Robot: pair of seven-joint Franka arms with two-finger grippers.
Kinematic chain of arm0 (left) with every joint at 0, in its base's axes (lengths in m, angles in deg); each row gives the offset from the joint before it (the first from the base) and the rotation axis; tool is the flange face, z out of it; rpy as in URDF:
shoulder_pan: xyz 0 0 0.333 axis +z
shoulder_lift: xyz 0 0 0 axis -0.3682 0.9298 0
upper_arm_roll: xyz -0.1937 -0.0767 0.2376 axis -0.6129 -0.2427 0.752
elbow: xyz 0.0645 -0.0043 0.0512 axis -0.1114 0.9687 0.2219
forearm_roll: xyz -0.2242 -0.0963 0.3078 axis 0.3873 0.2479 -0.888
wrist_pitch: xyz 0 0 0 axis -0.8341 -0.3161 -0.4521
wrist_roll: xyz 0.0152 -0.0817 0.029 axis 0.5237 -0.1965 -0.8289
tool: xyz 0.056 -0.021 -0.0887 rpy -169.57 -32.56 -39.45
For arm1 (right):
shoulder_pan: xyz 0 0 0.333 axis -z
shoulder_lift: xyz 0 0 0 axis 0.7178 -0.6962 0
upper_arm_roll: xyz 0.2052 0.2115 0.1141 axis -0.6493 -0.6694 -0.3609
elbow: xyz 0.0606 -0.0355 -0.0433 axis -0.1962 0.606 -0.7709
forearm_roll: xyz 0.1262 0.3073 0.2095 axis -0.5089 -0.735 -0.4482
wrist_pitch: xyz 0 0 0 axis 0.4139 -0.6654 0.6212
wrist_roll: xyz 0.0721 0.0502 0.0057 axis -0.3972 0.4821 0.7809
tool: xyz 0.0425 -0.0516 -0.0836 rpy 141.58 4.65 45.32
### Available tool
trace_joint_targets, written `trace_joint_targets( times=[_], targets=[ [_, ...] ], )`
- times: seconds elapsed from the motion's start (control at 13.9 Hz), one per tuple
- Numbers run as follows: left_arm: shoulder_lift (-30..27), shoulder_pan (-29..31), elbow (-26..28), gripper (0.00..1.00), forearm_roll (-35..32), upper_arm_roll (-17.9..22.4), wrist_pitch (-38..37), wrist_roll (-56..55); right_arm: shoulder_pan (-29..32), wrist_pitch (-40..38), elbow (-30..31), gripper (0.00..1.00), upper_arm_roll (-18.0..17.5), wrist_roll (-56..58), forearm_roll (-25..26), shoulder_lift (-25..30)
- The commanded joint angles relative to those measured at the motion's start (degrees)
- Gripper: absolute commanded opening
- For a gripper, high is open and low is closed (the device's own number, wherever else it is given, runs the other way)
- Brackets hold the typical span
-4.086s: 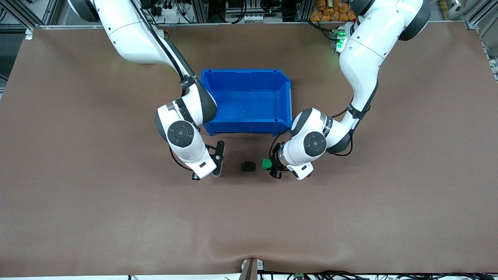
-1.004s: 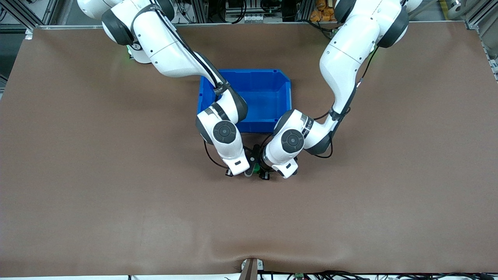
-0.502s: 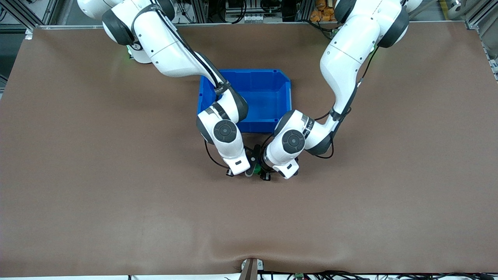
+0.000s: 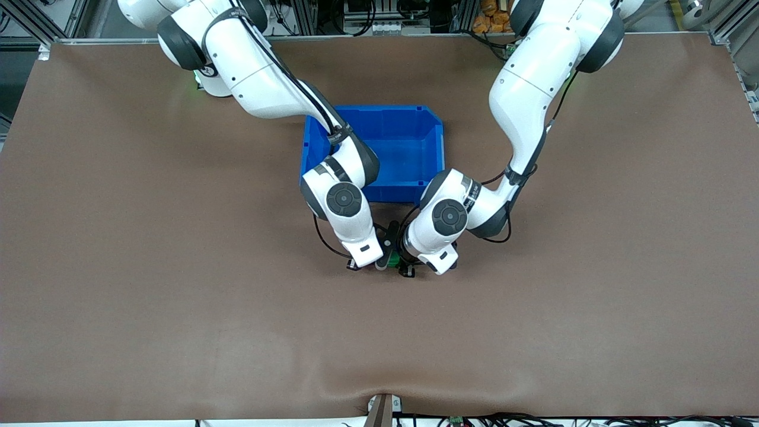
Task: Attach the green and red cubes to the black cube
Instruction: 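Press the red cube against the black cube while the left gripper holds green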
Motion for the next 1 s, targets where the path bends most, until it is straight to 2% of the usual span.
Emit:
trace_joint_targets(
  times=[0.0,0.14,0.22,0.29,0.57,0.93],
  targets=[
    [-0.39,-0.67,-0.85,0.0,0.22,-0.03,-0.73,-1.96,-1.26,1.04,-4.14,0.15,0.09,-1.29,-0.54,-3.1],
    [-0.39,-0.58,-0.85,0.0,0.3,-0.03,-0.47,-2.05,-1.26,1.04,-4.5,0.24,0.17,-1.2,-0.45,-3.28],
    [-0.31,-0.67,-0.85,0.0,0.22,-0.03,-0.47,-2.39,-1.35,1.04,-4.58,0.43,0.17,-1.29,-0.45,-3.37],
    [-0.3,-0.67,-0.85,0.0,0.22,-0.03,-0.47,-2.48,-1.35,1.47,-4.59,0.99,0.18,-1.12,-0.45,-3.37],
    [-0.57,-0.67,-0.85,0.0,0.22,-0.03,-0.47,-2.49,-1.44,2.1,-4.5,1.0,0.18,-1.2,-0.19,-3.28],
    [-0.57,-0.67,-0.85,0.0,0.22,-0.03,-0.47,-2.49,-0.73,1.13,-2.84,1.0,0.26,-1.03,-0.1,-0.3]
  ],
)
